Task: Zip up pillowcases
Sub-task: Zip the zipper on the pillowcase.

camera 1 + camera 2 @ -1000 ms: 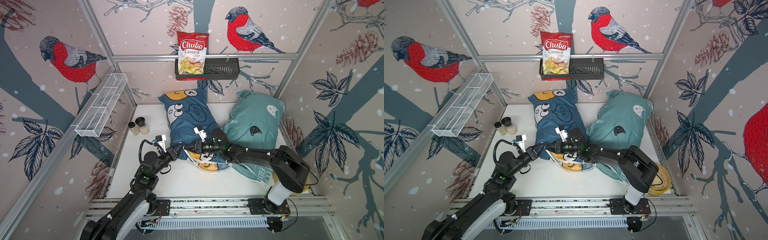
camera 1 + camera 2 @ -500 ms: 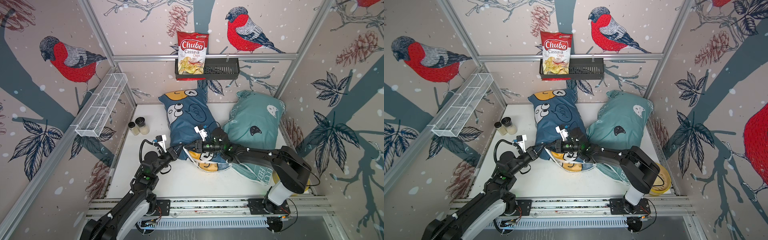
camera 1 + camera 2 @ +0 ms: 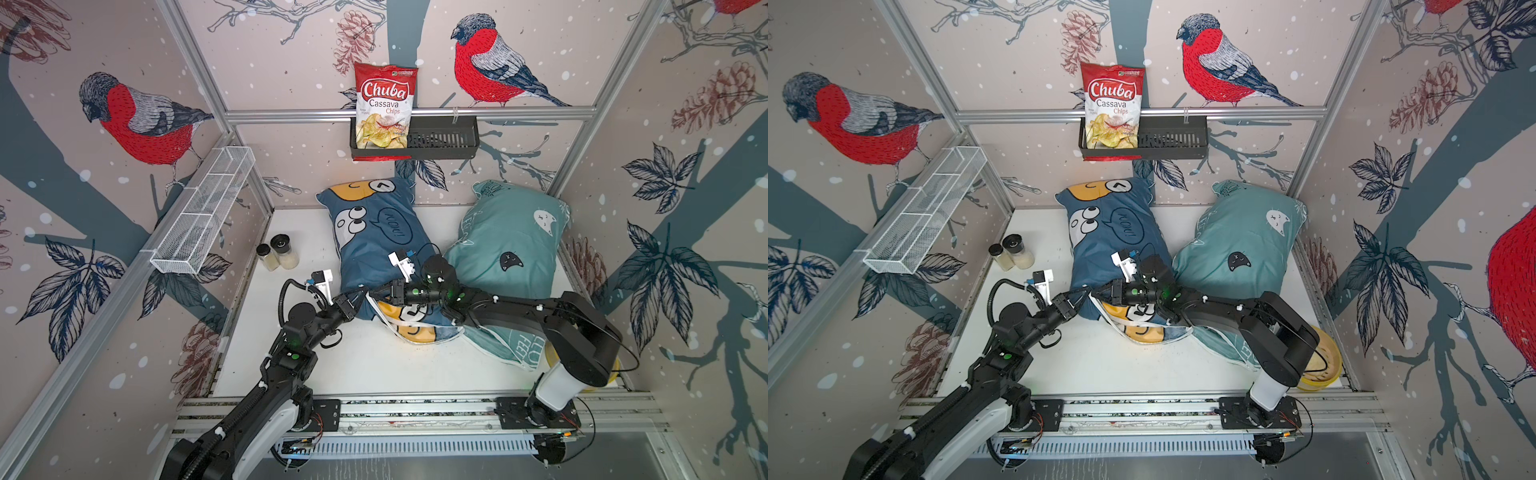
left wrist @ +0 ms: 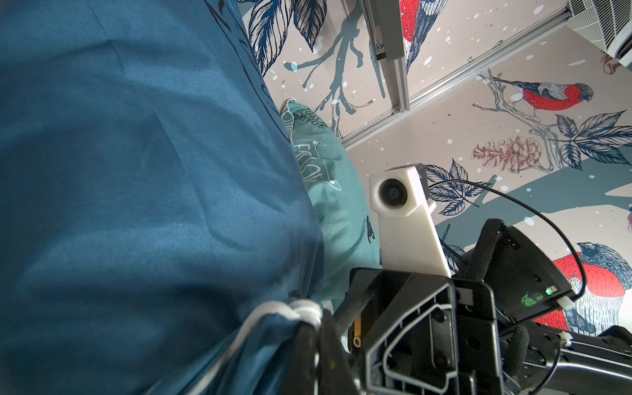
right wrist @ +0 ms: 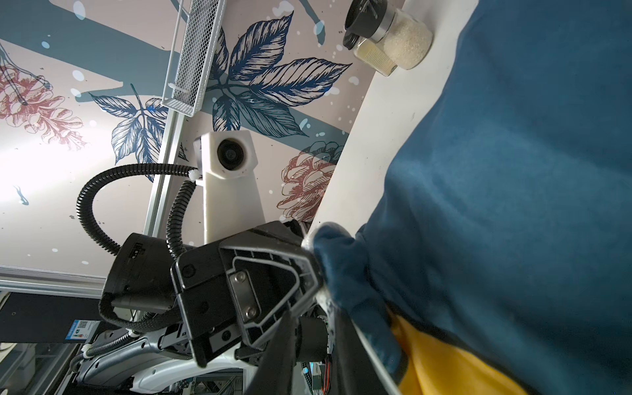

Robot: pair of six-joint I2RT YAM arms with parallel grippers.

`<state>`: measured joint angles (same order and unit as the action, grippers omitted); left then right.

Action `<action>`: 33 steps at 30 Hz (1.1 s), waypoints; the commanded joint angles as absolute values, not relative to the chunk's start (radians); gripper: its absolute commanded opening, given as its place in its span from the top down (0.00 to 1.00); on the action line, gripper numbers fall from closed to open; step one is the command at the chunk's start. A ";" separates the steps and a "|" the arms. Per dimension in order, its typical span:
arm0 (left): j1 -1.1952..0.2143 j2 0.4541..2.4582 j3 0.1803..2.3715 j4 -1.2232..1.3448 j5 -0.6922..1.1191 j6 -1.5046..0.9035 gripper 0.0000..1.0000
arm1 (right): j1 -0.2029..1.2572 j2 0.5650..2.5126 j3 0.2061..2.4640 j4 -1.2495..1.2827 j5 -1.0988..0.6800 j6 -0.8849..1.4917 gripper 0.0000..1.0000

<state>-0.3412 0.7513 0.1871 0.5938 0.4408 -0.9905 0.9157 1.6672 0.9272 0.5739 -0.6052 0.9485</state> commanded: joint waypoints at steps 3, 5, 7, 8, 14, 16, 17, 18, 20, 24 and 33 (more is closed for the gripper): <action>-0.342 0.748 0.192 0.678 0.442 -0.983 1.00 | 0.915 1.669 0.933 0.601 -0.598 0.956 0.78; -0.342 0.750 0.191 0.680 0.442 -0.983 1.00 | 0.914 1.671 0.935 0.600 -0.598 0.957 0.78; -0.342 0.750 0.192 0.681 0.443 -0.983 1.00 | 0.917 1.673 0.936 0.600 -0.599 0.955 0.78; -0.342 0.751 0.192 0.681 0.443 -0.983 1.00 | 0.917 1.674 0.936 0.600 -0.598 0.956 0.79; -0.342 0.752 0.192 0.682 0.443 -0.984 1.00 | 0.917 1.677 0.939 0.595 -0.594 0.954 0.81; -0.342 0.753 0.191 0.684 0.443 -0.985 1.00 | 0.917 1.678 0.941 0.591 -0.594 0.954 0.82; -0.342 0.752 0.191 0.684 0.443 -0.985 1.00 | 0.917 1.678 0.942 0.588 -0.593 0.954 0.83; -0.342 0.752 0.191 0.684 0.443 -0.985 1.00 | 0.917 1.679 0.942 0.586 -0.592 0.955 0.83; -0.342 0.752 0.192 0.684 0.443 -0.986 1.00 | 0.917 1.679 0.944 0.584 -0.591 0.953 0.84; -0.342 0.752 0.191 0.684 0.446 -0.986 1.00 | 0.917 1.681 0.944 0.584 -0.590 0.953 0.84; -0.342 0.755 0.191 0.686 0.445 -0.986 1.00 | 0.917 1.684 0.949 0.584 -0.590 0.953 0.86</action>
<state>-0.3412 0.7544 0.1871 0.5976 0.4412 -0.9905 0.9157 1.6821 0.9398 0.5671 -0.5964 0.9485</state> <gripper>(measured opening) 0.055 0.142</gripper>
